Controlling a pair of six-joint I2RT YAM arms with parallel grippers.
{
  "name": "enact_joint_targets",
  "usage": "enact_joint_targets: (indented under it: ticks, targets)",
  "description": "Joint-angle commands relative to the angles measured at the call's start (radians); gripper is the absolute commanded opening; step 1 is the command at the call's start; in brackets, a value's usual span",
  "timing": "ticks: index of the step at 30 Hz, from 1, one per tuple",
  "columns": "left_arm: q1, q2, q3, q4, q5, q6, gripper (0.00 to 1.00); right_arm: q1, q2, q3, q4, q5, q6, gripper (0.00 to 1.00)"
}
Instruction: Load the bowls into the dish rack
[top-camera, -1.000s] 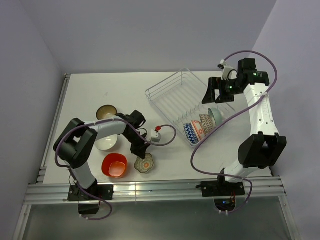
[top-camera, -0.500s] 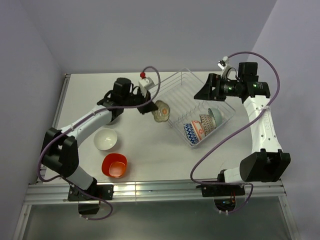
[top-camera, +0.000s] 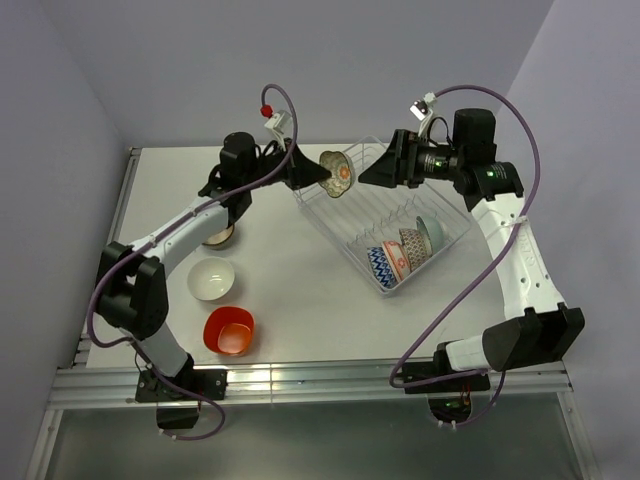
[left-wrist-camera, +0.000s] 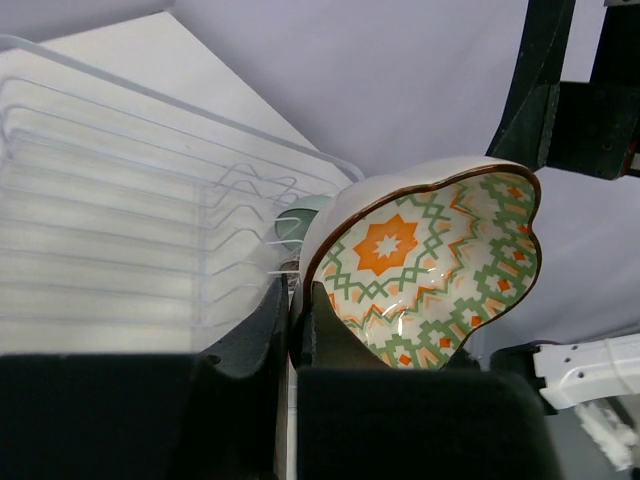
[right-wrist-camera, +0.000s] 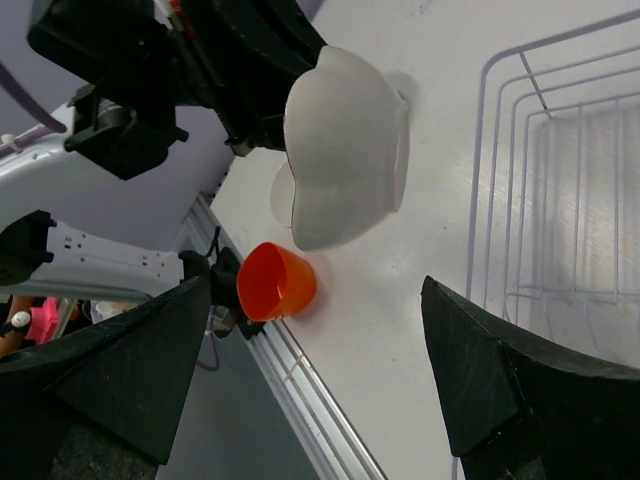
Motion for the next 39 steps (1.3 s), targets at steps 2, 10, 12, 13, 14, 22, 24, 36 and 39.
enact_joint_targets:
  ticks: [2, 10, 12, 13, 14, 22, 24, 36, 39]
  targets:
    - [-0.002, 0.015, 0.000, 0.207, 0.051, -0.181, 0.00, 0.023, 0.001, 0.052, 0.075, -0.009, 0.035, 0.93]
    - [-0.018, 0.045, -0.006, 0.270, 0.080, -0.276, 0.00, 0.032, 0.050, 0.038, 0.110, -0.040, 0.108, 0.93]
    - [-0.024, 0.051, 0.002, 0.268, 0.086, -0.279, 0.00, 0.036, 0.055, 0.044, 0.116, -0.035, 0.109, 0.93]
    - [-0.030, 0.054, 0.005, 0.265, 0.085, -0.276, 0.00, 0.043, 0.055, 0.049, 0.119, -0.035, 0.106, 0.93]
    - [-0.035, 0.055, 0.008, 0.264, 0.082, -0.275, 0.00, 0.044, 0.062, 0.057, 0.121, -0.036, 0.106, 0.93]
    - [-0.064, 0.066, 0.017, 0.264, 0.082, -0.275, 0.00, 0.078, 0.079, 0.066, 0.071, -0.026, 0.054, 0.83]
    - [-0.064, 0.063, 0.014, 0.265, 0.080, -0.275, 0.00, 0.079, 0.076, 0.052, 0.057, -0.021, 0.045, 0.77]
    - [-0.062, 0.057, 0.008, 0.244, 0.080, -0.255, 0.00, 0.075, 0.085, 0.080, -0.029, -0.130, 0.051, 0.83]
    - [-0.059, 0.055, 0.003, 0.244, 0.082, -0.253, 0.00, 0.063, 0.090, 0.078, -0.013, -0.155, 0.095, 0.82]
